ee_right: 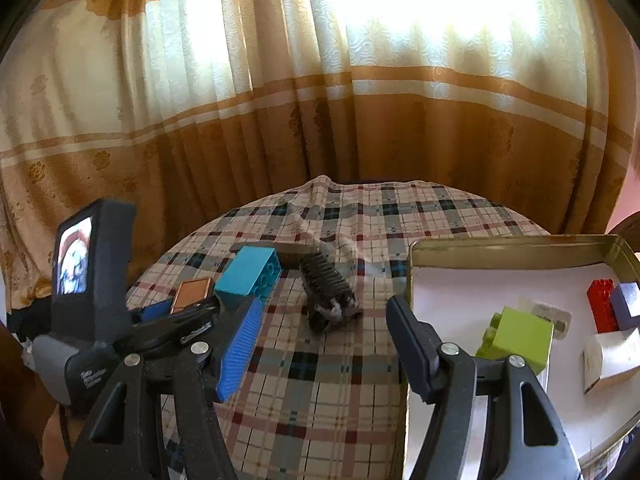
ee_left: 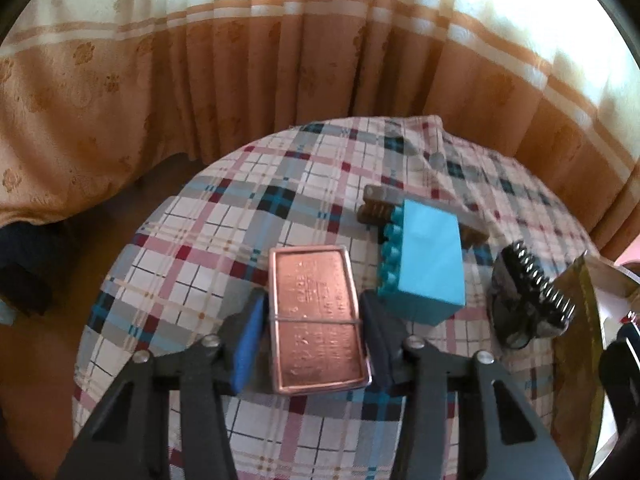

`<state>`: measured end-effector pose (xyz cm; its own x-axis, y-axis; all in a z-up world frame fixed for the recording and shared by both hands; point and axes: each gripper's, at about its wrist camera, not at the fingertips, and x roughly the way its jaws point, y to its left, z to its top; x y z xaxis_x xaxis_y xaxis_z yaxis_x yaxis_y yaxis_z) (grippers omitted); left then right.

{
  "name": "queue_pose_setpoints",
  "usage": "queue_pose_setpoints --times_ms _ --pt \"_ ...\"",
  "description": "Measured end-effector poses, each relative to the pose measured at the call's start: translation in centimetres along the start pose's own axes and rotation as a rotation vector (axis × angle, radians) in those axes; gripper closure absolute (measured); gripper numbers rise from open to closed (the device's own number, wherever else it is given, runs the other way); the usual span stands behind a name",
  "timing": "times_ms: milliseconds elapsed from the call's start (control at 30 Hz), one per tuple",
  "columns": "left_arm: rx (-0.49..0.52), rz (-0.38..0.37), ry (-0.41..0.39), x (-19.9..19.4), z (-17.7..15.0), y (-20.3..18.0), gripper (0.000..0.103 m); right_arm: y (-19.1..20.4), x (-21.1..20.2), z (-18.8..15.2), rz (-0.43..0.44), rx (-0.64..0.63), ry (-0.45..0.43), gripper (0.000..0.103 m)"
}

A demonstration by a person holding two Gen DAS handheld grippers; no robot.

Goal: Organize rigid objects
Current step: 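Grasp the copper plate with the left gripper, then grasp the black coiled object with the right gripper while the left holds the copper plate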

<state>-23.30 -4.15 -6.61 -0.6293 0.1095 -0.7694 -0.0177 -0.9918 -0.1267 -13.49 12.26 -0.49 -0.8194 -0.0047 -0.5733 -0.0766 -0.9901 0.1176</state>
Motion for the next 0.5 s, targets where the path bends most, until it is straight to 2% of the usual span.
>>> queue_pose_setpoints --times_ms 133,200,367,500 --pt "-0.009 0.006 -0.014 0.2 -0.1 -0.1 0.056 -0.4 0.7 1.1 0.006 0.023 0.008 0.044" --pt "-0.037 -0.018 -0.020 0.4 0.1 0.2 0.056 -0.4 1.1 1.6 0.008 0.028 0.006 0.047" --pt "-0.172 -0.146 -0.062 -0.2 -0.4 2.6 0.057 0.9 3.3 2.8 -0.001 -0.004 0.034 0.047" --pt "-0.184 -0.171 -0.113 -1.1 -0.5 2.7 0.057 2.0 5.6 2.9 -0.029 -0.052 0.069 0.047"
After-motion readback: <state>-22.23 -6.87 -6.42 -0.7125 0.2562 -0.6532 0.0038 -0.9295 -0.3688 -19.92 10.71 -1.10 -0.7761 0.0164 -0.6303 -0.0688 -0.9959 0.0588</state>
